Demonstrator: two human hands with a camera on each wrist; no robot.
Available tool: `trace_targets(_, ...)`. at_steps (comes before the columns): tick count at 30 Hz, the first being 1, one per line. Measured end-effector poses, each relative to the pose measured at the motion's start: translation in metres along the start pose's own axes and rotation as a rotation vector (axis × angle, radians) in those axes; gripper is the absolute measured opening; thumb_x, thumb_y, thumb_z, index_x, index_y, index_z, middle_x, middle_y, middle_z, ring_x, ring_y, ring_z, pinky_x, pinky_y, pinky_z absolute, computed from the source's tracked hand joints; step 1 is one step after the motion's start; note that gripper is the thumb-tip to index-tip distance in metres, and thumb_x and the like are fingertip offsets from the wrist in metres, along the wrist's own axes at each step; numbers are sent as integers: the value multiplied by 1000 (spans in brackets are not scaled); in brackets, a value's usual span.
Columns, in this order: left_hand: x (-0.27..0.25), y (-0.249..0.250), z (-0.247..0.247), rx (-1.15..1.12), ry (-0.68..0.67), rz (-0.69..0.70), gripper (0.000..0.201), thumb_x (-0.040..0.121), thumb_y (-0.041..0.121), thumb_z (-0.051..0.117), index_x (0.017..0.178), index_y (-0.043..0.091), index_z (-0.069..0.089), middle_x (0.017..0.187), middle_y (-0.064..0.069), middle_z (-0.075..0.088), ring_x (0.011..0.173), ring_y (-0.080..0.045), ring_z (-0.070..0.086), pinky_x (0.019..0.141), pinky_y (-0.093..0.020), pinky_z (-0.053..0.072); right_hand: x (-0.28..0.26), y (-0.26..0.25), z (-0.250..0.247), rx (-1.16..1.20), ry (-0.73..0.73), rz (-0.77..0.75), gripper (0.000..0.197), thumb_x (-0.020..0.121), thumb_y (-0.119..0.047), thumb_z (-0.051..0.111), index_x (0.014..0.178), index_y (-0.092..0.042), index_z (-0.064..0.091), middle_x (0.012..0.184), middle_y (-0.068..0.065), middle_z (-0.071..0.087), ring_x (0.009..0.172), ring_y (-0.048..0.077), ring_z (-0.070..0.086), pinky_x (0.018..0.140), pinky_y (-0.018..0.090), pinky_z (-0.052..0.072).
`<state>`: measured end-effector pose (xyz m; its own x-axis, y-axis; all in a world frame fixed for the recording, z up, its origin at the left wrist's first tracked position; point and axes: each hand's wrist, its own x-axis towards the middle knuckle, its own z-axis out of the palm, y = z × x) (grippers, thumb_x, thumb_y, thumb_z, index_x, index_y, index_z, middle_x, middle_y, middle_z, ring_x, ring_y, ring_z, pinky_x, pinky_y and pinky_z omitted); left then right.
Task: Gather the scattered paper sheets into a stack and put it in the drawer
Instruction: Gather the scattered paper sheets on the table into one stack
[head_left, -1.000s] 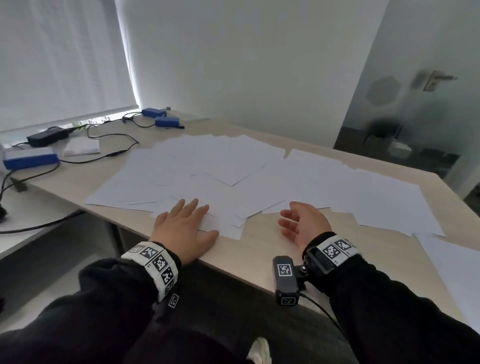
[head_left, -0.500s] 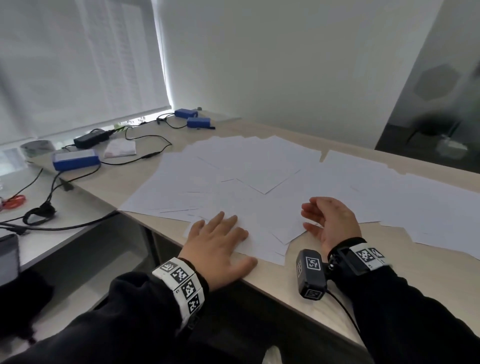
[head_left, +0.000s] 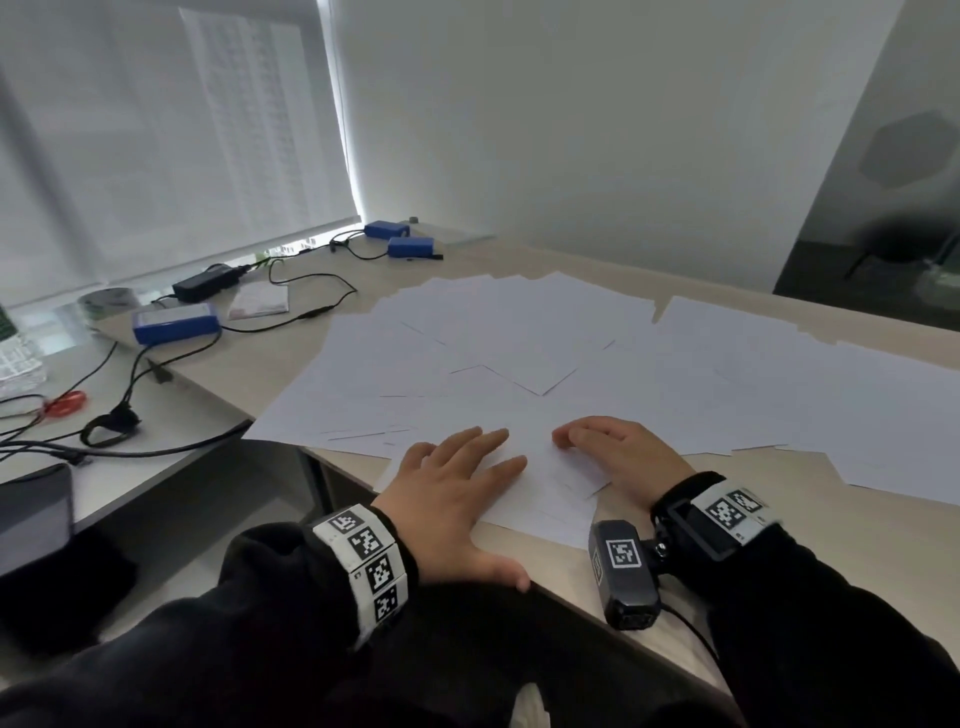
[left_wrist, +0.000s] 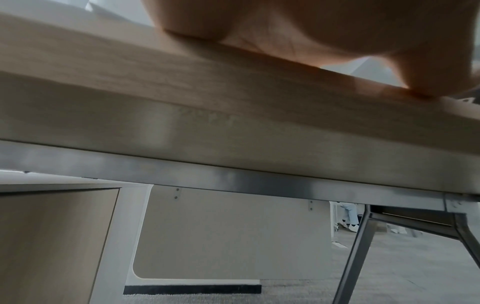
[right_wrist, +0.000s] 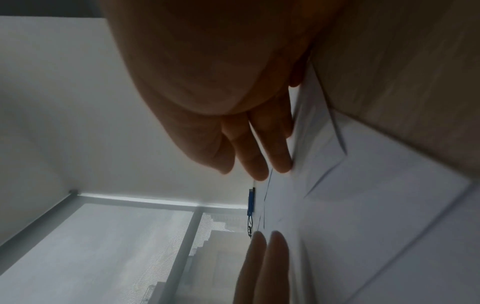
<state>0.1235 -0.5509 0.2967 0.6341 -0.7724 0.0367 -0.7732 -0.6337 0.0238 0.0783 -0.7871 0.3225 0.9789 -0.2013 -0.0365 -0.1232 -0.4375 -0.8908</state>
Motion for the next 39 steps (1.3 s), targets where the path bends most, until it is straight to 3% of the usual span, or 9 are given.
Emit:
trace_targets(7,7,-3,5,39,-76,29,123,57,104,26,155,38,-7,166,11,-10,152,-13,-13,122,-50,-1,-17,-3,1,157,-163,-57,24,101,-22,50,111,-17,72,105,-3,76,105,8,68,95,18,46)
trace_targets(10,5,-2,2,24,-63,20,124,55,104,26,156,38,-1,165,13,2,152,-11,-2,122,-48,3,-21,-3,0,394,40,-49,26,102,-15,47,101,-4,71,92,12,77,84,25,73,81,26,54)
trace_targets(15,1,0,-5,63,-36,28,114,58,99,37,153,43,9,154,12,24,145,-16,16,117,-50,17,-17,0,-7,469,398,-31,25,98,-13,49,88,-7,71,78,12,74,62,18,66,63,24,44)
trace_targets(19,-3,-6,-1,143,24,65,85,68,60,56,146,41,28,133,7,48,123,-23,48,95,-46,45,-16,3,-9,467,456,-10,25,97,-14,49,85,-10,70,71,8,72,56,15,63,62,24,44)
trace_targets(24,-8,-18,-17,121,-42,93,80,68,75,36,144,49,32,128,14,48,118,-15,46,88,-34,46,-15,4,-10,473,501,-26,24,97,-14,49,86,-10,70,72,7,71,55,11,62,52,13,46)
trace_targets(28,-6,-24,-33,-28,-144,54,68,74,83,32,135,55,44,124,17,49,115,-10,44,95,-33,44,-13,6,-10,447,560,-22,22,96,-16,49,88,-13,70,75,3,72,63,13,62,63,23,44)
trace_targets(31,-4,-23,-37,-75,-107,37,35,94,58,43,122,45,59,122,15,54,113,-13,52,95,-36,46,-12,7,-11,455,619,-25,22,94,-17,49,86,-17,70,73,-1,71,67,15,60,65,28,44)
trace_targets(35,-2,-10,-31,-54,-27,19,52,81,33,37,128,45,58,134,19,57,120,-13,56,98,-35,48,-15,6,-13,466,676,-43,22,95,-18,48,87,-18,69,72,-3,71,67,14,59,62,29,45)
trace_targets(39,10,-11,-38,-118,104,-204,25,94,29,46,106,41,64,101,11,70,99,-20,65,84,-33,52,-17,4,-14,491,763,-77,23,94,-21,47,84,-19,67,71,0,66,65,15,56,64,32,44)
